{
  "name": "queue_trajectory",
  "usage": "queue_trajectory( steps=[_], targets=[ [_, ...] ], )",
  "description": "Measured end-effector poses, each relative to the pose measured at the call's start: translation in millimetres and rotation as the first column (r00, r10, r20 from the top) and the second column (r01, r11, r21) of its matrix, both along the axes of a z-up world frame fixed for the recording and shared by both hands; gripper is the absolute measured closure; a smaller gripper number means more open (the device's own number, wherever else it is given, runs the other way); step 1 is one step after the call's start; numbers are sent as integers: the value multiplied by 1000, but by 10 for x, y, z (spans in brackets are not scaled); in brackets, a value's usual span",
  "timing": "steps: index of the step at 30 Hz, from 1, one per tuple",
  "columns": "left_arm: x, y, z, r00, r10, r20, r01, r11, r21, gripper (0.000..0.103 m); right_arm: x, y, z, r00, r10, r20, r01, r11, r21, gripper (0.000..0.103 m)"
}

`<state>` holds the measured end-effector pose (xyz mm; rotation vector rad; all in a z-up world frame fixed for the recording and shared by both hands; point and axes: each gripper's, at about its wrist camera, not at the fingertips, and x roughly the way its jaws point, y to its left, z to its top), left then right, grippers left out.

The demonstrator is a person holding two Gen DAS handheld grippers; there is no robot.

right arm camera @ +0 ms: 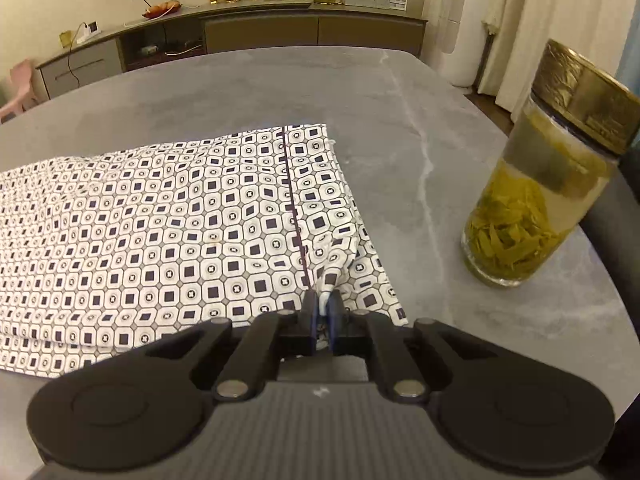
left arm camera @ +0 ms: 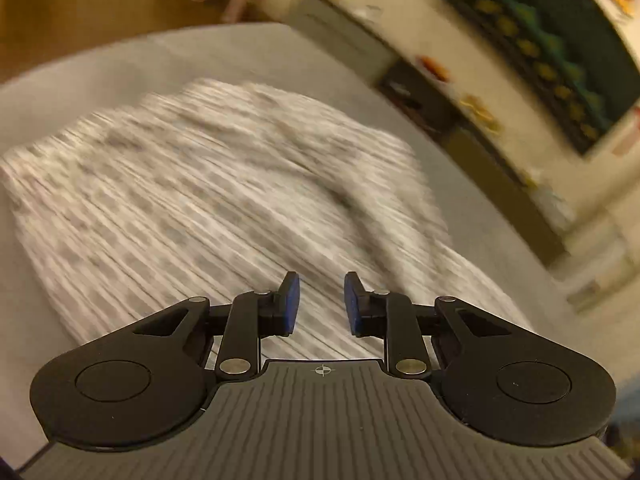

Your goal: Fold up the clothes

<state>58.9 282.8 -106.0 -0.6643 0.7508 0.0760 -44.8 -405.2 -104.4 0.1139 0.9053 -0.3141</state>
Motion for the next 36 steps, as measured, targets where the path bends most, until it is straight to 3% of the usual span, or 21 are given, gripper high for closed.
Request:
queue_trajectory(
  steps=[4, 8, 10, 11, 12, 13, 15, 17, 19, 22, 25, 29, 32, 34, 35, 36],
  targets=[
    [167, 606, -177, 991, 132, -21, -132, 991, -2, 103, 18, 79, -25, 1000, -17, 11, 17, 999, -36, 97],
    [162, 1152, -238, 946, 322, -23, -323, 944, -63, 103, 73, 167, -30, 1000, -22, -16, 21, 996, -82, 96],
    [96, 1265, -205, 937, 348, -8, -347, 931, -112, 103, 123, 225, 12, 998, -27, -57, 21, 995, -100, 92],
    [63, 1253, -151, 942, 336, 16, -333, 936, -115, 103, 155, 276, 46, 996, -29, -88, 19, 994, -109, 86],
    [52, 1228, -100, 951, 304, 50, -296, 947, -129, 103, 160, 318, 124, 994, -50, -101, 37, 991, -132, 70],
    [103, 1174, -69, 963, 262, 66, -252, 958, -136, 103, 106, 417, 281, 996, -75, -44, 65, 979, -193, 56],
    [206, 1067, -9, 979, 178, 99, -163, 976, -146, 103, 18, 707, 595, 993, -86, 81, 107, 943, -314, 44],
    [309, 959, 51, 987, 94, 132, -73, 986, -153, 103, 33, 1130, 857, 985, -29, 168, 94, 914, -394, 42],
    [490, 878, 2, 994, 74, 75, -64, 990, -125, 103, 248, 1698, 1045, 975, 120, 187, -41, 925, -379, 41],
    [576, 1000, -140, 991, 136, -9, -136, 983, -120, 103, 703, 2676, 1219, 907, 365, 212, -313, 918, -242, 34],
    [494, 1200, -181, 975, 219, -26, -221, 967, -124, 103, 1314, 3630, 1265, 798, 554, 237, -558, 828, -56, 31],
    [299, 1372, -168, 974, 227, -3, -223, 952, -209, 103, 2334, 4761, 1064, 698, 680, 222, -707, 704, 69, 21],
    [297, 1419, -151, 978, 206, 26, -192, 947, -258, 97, 3015, 5394, 797, 693, 706, 146, -719, 692, 65, 21],
    [318, 1488, -133, 980, 190, 56, -165, 938, -304, 93, 3377, 5669, 555, 715, 697, 62, -699, 712, 61, 26],
    [319, 1519, -132, 981, 180, 71, -148, 936, -320, 90, 3491, 5721, 451, 720, 694, 23, -693, 715, 91, 31],
    [315, 1547, -132, 982, 167, 83, -131, 933, -334, 89, 3598, 5763, 350, 722, 692, -15, -685, 718, 123, 57]
  ],
)
